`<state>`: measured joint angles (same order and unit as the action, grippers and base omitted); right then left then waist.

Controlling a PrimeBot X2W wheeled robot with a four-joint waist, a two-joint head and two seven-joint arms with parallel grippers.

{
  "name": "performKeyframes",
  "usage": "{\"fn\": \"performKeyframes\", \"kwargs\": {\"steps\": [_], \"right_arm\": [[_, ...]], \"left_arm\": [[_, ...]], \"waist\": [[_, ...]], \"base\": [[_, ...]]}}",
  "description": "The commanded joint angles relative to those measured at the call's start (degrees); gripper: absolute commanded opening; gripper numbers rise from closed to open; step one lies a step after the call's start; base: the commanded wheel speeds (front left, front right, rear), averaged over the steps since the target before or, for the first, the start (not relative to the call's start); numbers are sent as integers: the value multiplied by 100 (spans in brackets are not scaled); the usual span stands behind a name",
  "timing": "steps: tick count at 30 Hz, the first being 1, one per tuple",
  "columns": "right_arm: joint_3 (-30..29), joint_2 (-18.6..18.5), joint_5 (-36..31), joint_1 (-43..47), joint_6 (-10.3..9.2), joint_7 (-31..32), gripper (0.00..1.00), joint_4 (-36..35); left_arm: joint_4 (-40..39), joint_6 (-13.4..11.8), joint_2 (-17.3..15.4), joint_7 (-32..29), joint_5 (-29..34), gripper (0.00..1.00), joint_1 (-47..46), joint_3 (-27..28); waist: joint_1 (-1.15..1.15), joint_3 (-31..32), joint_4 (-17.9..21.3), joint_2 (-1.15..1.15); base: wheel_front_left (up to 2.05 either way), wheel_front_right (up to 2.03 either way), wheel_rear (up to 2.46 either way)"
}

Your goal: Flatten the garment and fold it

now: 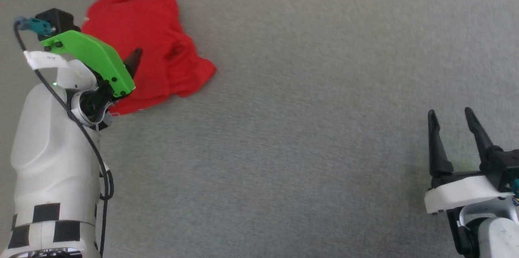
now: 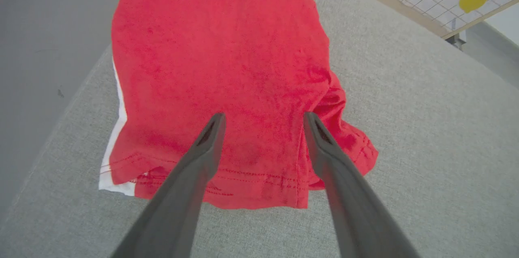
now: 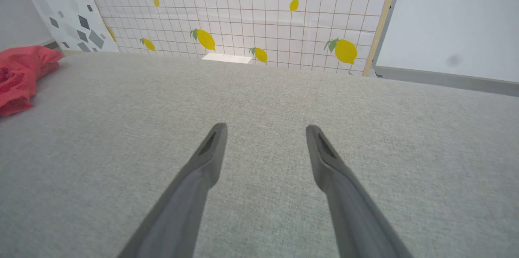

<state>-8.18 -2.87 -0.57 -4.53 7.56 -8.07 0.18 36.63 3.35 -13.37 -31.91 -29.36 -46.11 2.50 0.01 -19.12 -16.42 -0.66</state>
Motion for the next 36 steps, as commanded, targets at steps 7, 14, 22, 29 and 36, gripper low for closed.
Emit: {"fn": "performKeyframes", "kwargs": {"steps": [7, 14, 22, 29, 36], "right_arm": [[-49, 0, -39, -11, -8, -39, 100, -181], [-42, 0, 34, 12, -8, -66, 100, -104], [75, 0, 39, 69, -8, -94, 100, 70], [309, 0, 254, 113, -8, -189, 100, 431], [505, 0, 543, 197, -8, -360, 100, 955]], "left_arm": [[145, -353, 65, -838, -101, 100, 70, -111], [211, -193, 271, -652, -117, 100, 785, -273], [-182, 8, 198, 1327, 297, 0, 723, -345], [-876, 247, 358, 2608, 217, 0, 3, -373], [-1800, 408, 610, 2763, -322, 0, -537, -1133]], "waist": [[-1, -835, 585, 66], [-1, -790, 485, 66], [-1, -308, 270, 66], [-1, 443, 395, 66], [-1, 1080, 930, 66]], "base": [[0, 0, 0], [0, 0, 0], [0, 0, 0], [0, 0, 0], [0, 0, 0]]}}
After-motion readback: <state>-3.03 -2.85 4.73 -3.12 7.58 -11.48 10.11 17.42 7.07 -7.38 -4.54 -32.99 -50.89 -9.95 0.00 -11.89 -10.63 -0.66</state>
